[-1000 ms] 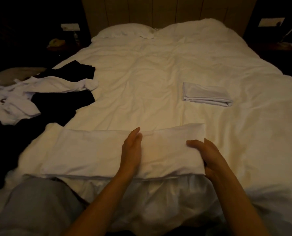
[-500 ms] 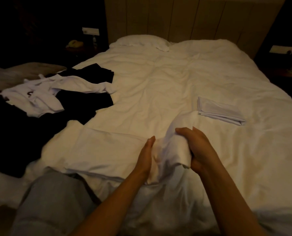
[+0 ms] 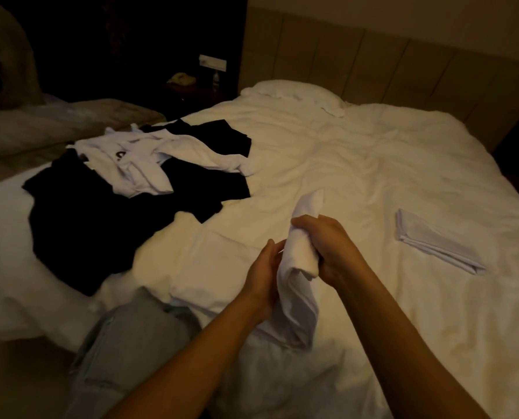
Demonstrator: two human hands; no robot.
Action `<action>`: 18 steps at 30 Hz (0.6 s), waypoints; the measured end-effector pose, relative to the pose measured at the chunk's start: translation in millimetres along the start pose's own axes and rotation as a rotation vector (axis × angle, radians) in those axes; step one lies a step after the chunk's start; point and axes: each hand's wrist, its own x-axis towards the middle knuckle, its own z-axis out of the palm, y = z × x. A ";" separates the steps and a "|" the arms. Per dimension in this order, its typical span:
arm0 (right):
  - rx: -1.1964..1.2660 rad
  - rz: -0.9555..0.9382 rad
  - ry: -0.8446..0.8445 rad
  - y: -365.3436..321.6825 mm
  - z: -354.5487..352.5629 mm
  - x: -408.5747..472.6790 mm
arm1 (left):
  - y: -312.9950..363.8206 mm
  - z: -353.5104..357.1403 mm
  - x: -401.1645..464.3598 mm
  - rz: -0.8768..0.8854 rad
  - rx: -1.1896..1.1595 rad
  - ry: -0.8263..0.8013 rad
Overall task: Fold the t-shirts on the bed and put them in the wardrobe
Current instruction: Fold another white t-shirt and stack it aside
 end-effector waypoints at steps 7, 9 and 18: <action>-0.249 -0.006 -0.052 21.9 68.2 18.6 | 36.1 -58.8 3.0 0.024 0.071 0.016; -0.302 0.006 -0.068 30.8 85.3 22.5 | 45.5 -77.7 5.1 -0.009 0.075 0.012; -0.397 0.032 -0.126 66.9 124.2 31.5 | 73.6 -130.7 8.4 -0.072 0.108 0.068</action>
